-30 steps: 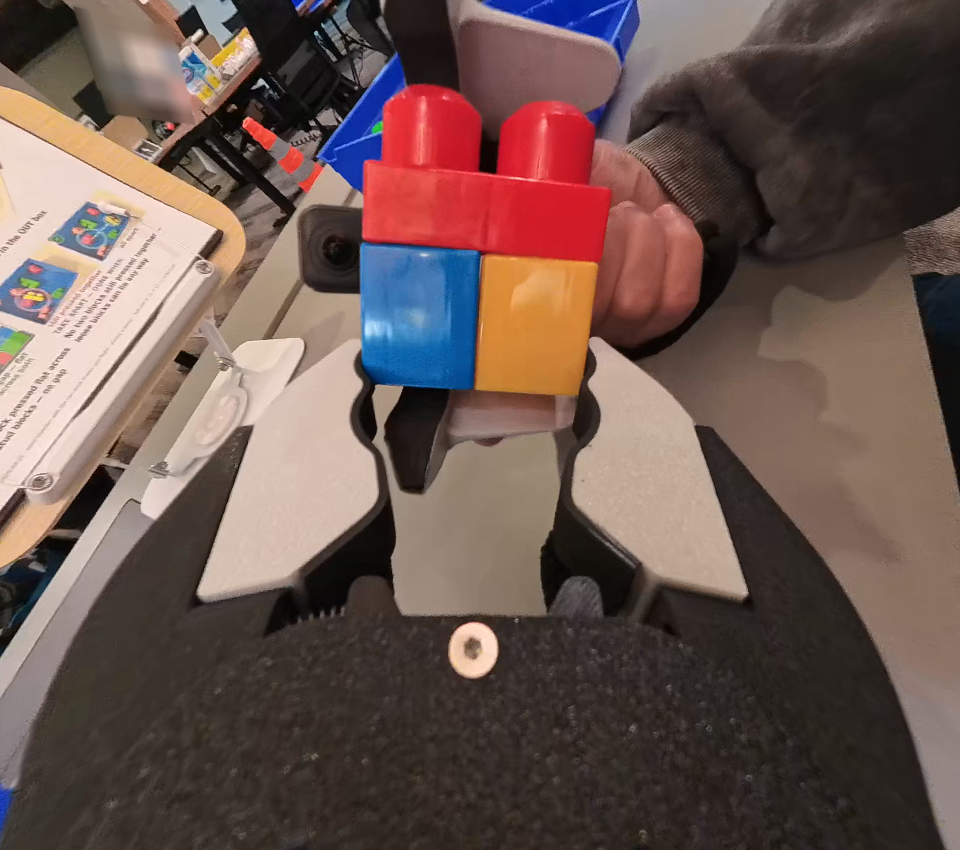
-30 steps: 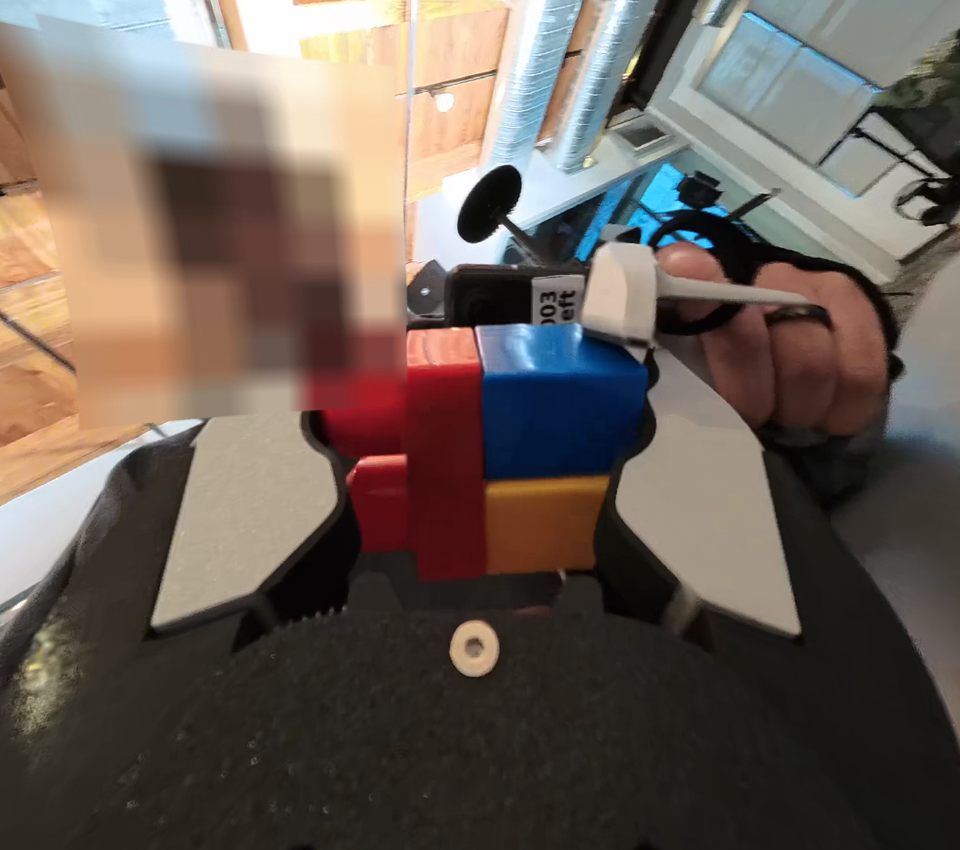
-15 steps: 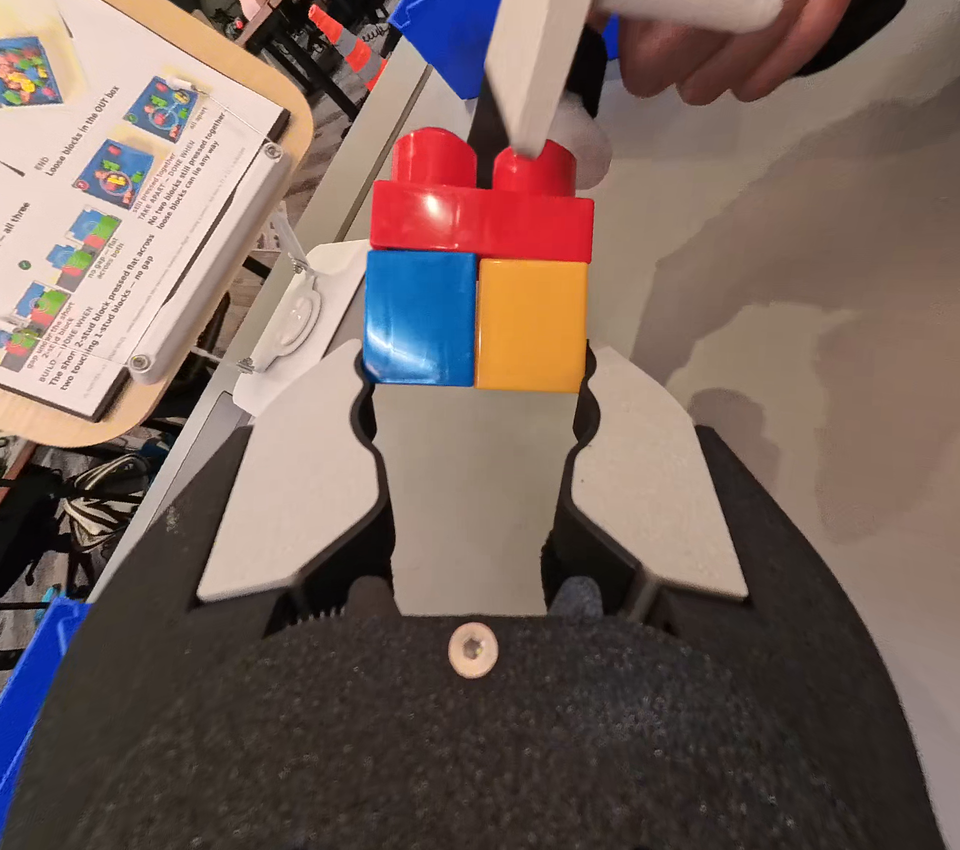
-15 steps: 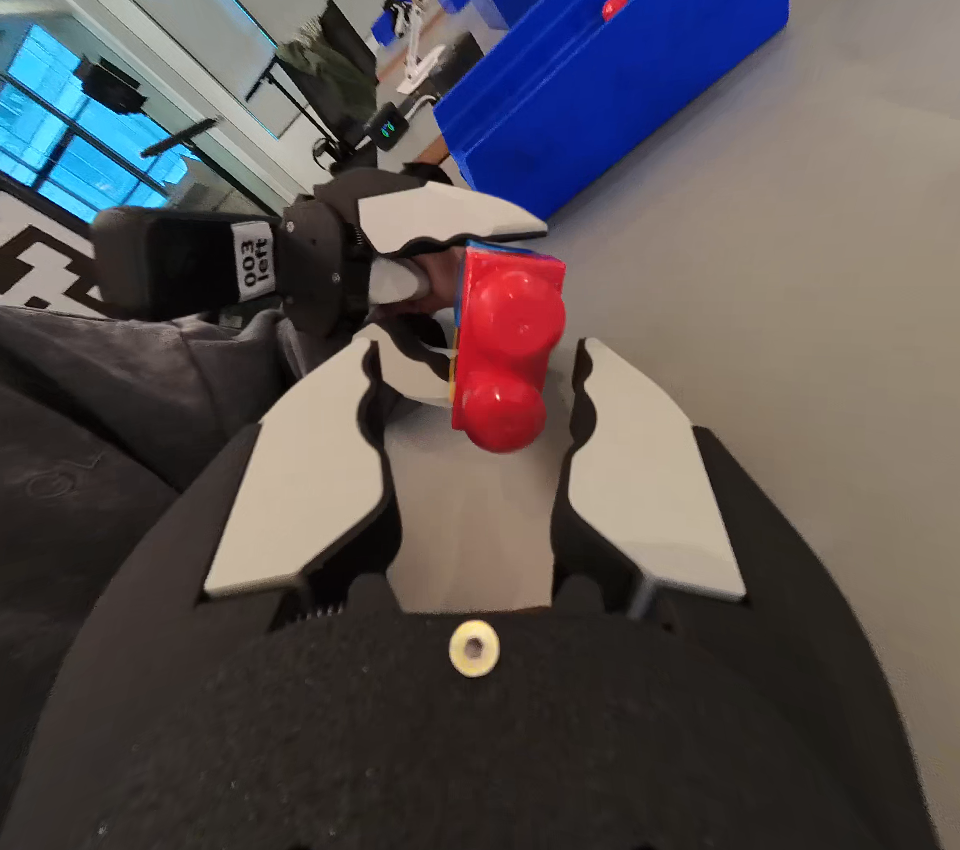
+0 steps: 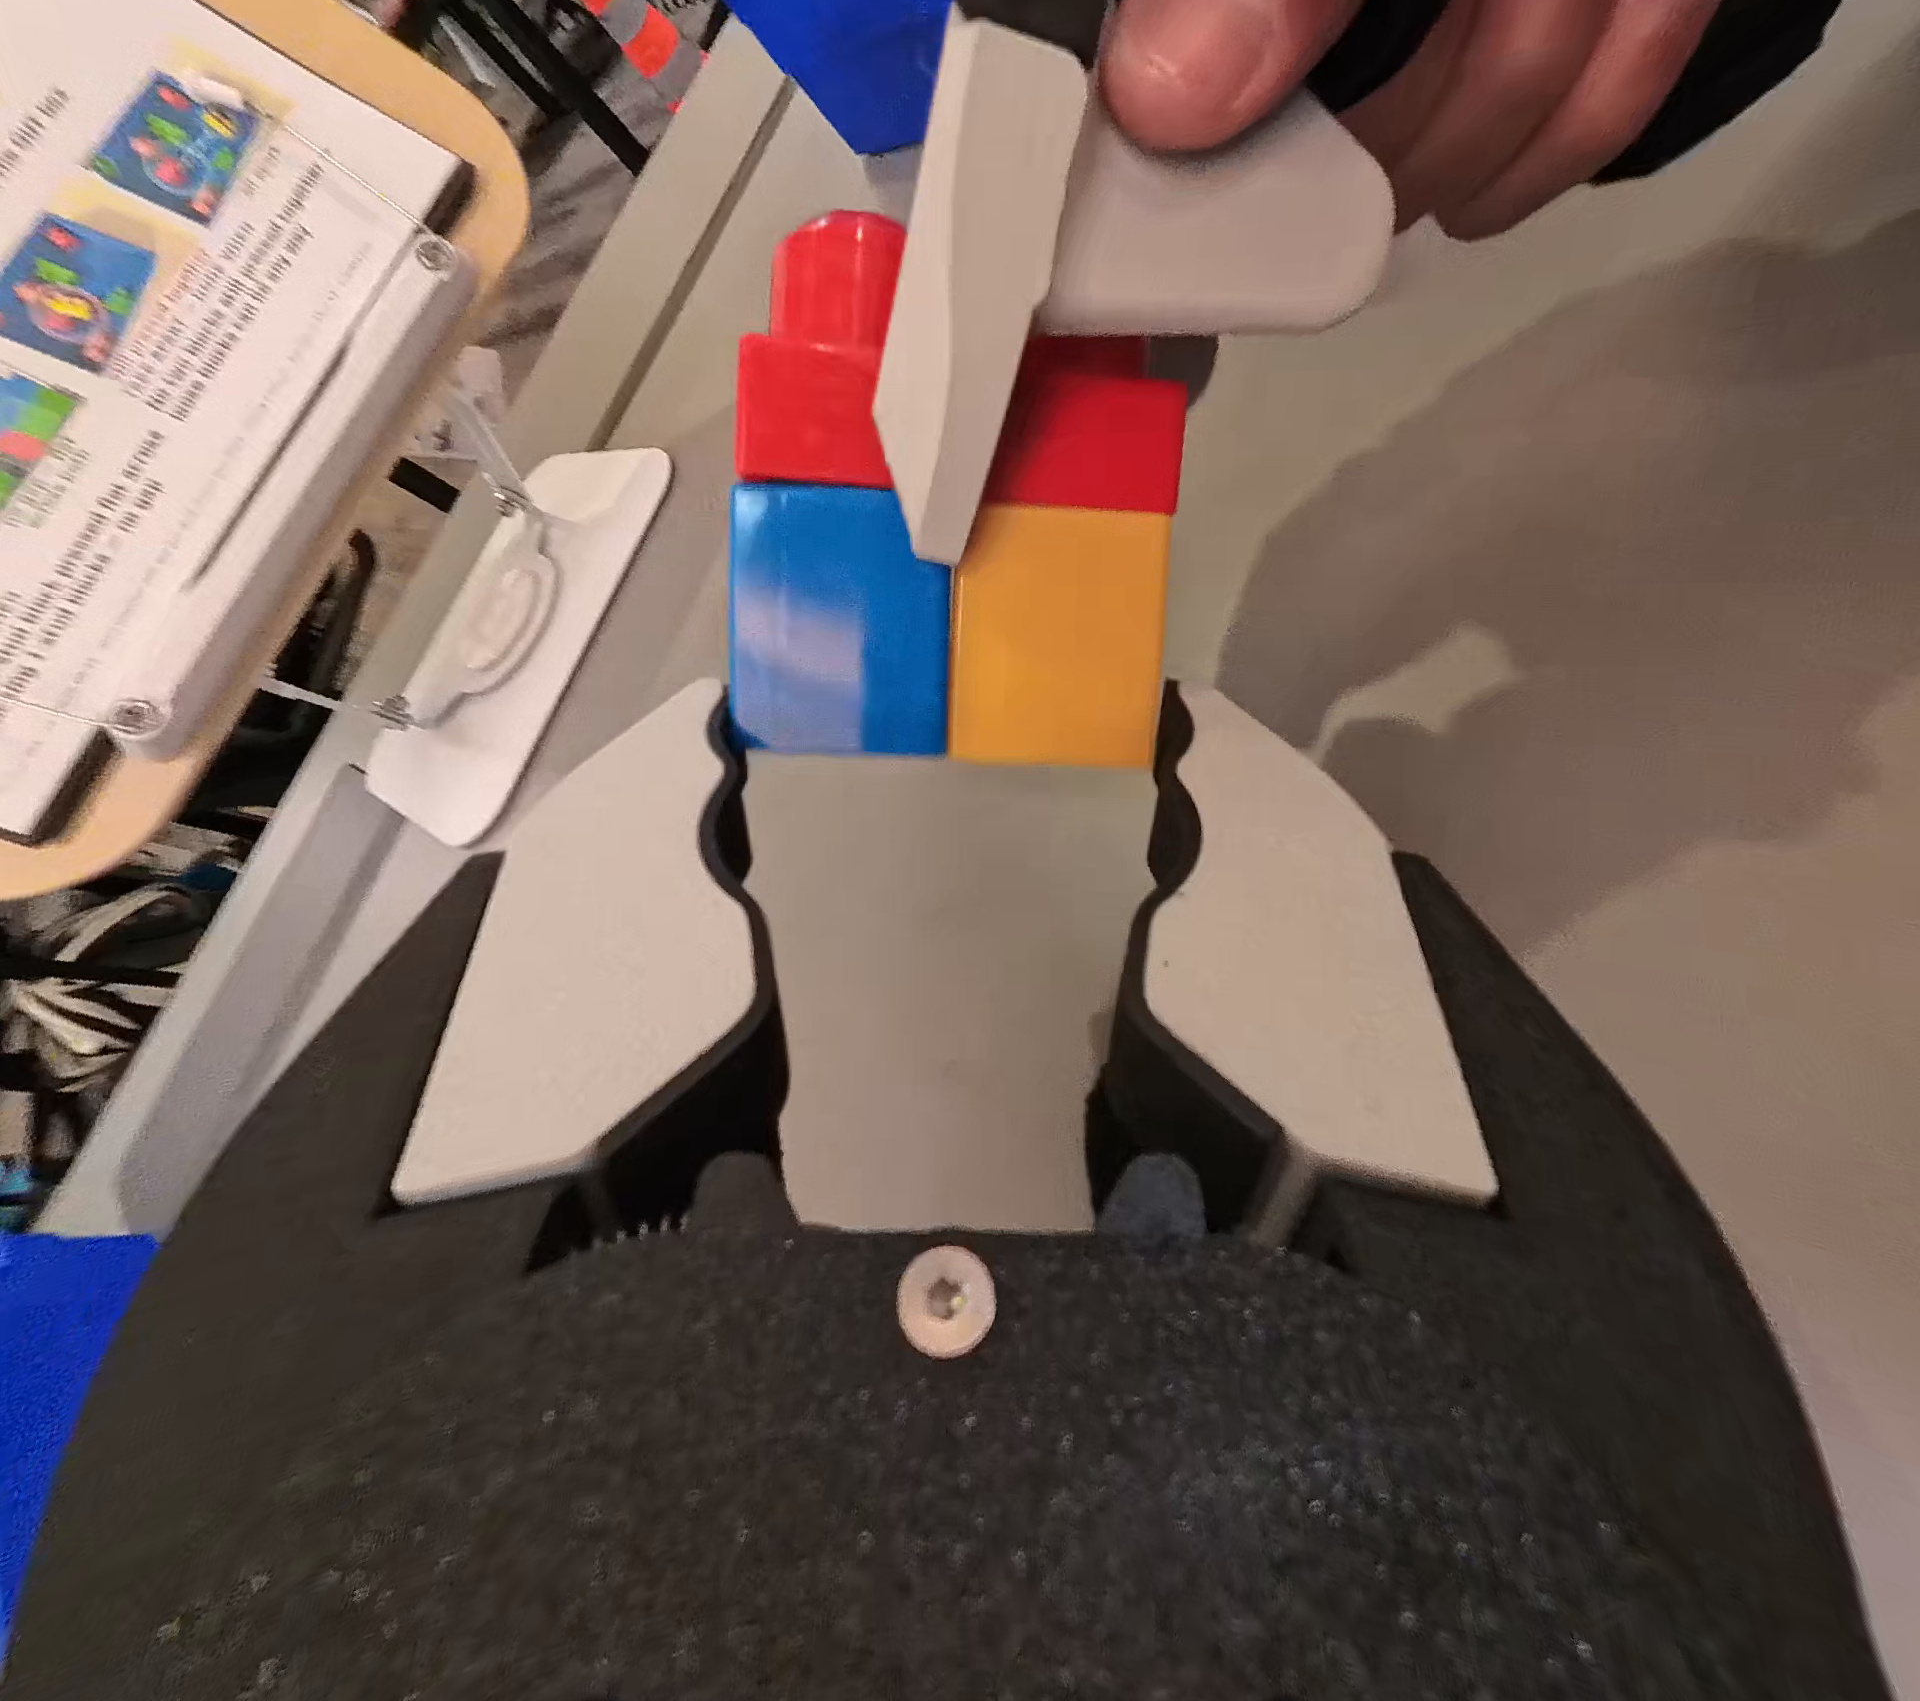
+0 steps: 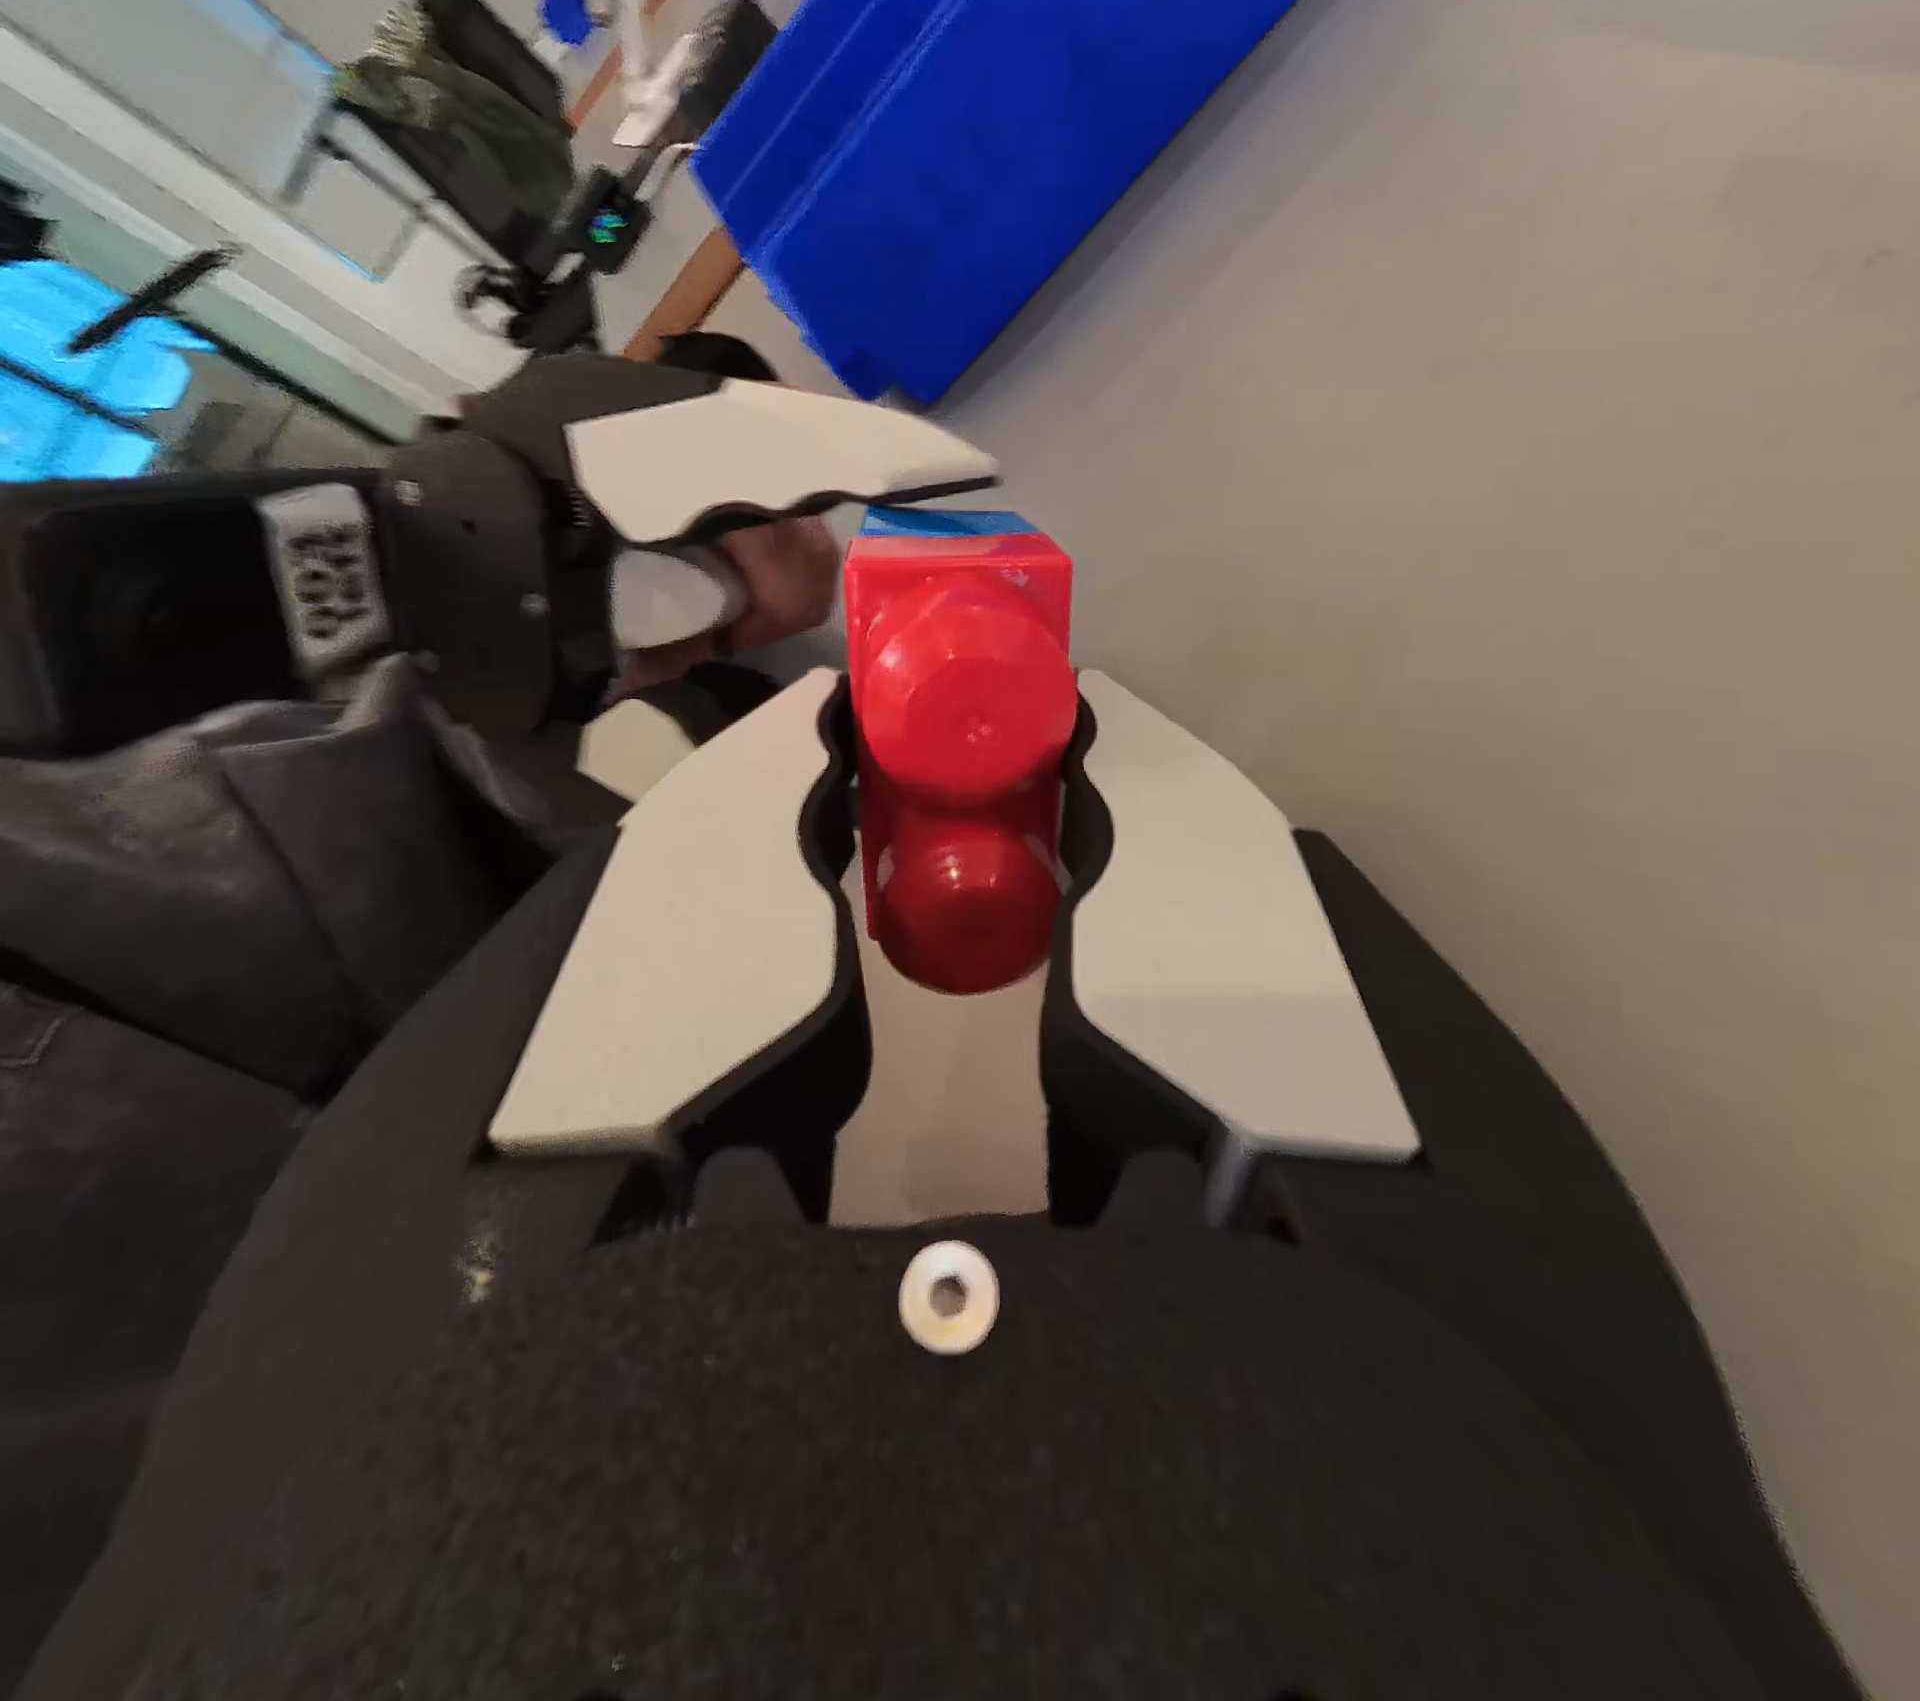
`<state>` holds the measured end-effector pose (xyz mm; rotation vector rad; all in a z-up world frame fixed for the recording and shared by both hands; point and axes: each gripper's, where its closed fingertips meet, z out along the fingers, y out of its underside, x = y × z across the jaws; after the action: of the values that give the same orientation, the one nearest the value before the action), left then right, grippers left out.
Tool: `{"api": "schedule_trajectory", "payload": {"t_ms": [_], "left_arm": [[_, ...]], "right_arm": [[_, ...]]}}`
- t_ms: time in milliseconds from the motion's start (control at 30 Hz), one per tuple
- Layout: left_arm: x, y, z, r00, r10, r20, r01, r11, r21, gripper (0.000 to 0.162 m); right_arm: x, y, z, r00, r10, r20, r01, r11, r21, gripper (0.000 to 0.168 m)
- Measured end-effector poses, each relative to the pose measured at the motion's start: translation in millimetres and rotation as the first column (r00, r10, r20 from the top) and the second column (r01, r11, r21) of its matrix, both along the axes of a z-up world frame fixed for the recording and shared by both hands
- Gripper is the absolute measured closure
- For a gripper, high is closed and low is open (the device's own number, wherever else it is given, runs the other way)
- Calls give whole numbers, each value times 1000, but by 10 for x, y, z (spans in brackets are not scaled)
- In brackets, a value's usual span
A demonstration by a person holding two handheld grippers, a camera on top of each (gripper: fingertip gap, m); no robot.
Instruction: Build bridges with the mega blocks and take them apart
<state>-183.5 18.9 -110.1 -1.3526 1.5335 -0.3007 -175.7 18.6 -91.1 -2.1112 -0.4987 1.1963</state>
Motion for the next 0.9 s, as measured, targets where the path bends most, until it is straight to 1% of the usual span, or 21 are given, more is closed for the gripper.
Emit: {"api": "schedule_trajectory", "payload": {"t_ms": [33, 100, 167, 233, 300, 367, 400, 467, 500, 533, 600, 633, 700, 733, 800, 900], "left_arm": [[-14, -23, 16, 1000, -10, 17, 11, 999, -39, 85], [-52, -53, 120, 993, -7, 114, 24, 988, -150, 85], [-97, 17, 184, 976, 73, 205, -7, 952, -307, 81], [-149, 168, 168, 944, 201, 263, -61, 887, -457, 80], [-167, 247, 145, 904, 276, 327, -32, 805, -592, 78], [-204, 334, 130, 861, 345, 374, -4, 740, -673, 82], [-223, 360, 136, 843, 361, 398, 14, 726, -688, 85], [-271, 420, 136, 822, 391, 415, 3, 725, -689, 87], [-283, 431, 142, 820, 395, 415, -5, 730, -684, 87], [-291, 437, 152, 819, 397, 415, -15, 737, -675, 88], [-291, 426, 184, 821, 390, 417, -29, 758, -652, 90], [-281, 407, 198, 826, 379, 417, -30, 768, -639, 92], [-265, 383, 218, 834, 366, 413, -46, 792, -609, 95], [-255, 370, 224, 840, 358, 409, -54, 804, -592, 95], [-233, 345, 222, 852, 342, 396, -69, 823, -563, 95], [-208, 315, 214, 864, 331, 379, -81, 835, -544, 96]], "right_arm": [[87, 47, -16, 998, -43, 39, 43, 999, 19, 131], [224, 55, 34, 995, -73, 61, 71, 997, 38, 131], [359, 38, 121, 991, -105, 81, 100, 993, 65, 131], [530, 19, 246, 979, -163, 125, 147, 981, 124, 131], [714, -22, 416, 962, -220, 161, 188, 964, 190, 131], [943, -77, 594, 939, -282, 197, 230, 940, 250, 131], [1097, -99, 686, 918, -330, 221, 264, 923, 281, 131], [1475, -142, 887, 863, -433, 262, 337, 878, 339, 131], [1737, -145, 970, 812, -504, 296, 389, 844, 370, 131], [2047, -142, 1020, 738, -580, 346, 442, 802, 401, 132], [2638, -142, 1056, 596, -686, 418, 536, 727, 429, 131], [2922, -137, 1014, 522, -715, 466, 571, 698, 432, 131], [3467, -135, 796, 367, -710, 601, 629, 665, 402, 131], [3682, -126, 660, 322, -690, 648, 664, 653, 365, 131], [4017, -92, 359, 283, -634, 720, 733, 627, 264, 131], [4295, 28, -13, 285, -574, 768, 802, 582, 137, 131]]}}
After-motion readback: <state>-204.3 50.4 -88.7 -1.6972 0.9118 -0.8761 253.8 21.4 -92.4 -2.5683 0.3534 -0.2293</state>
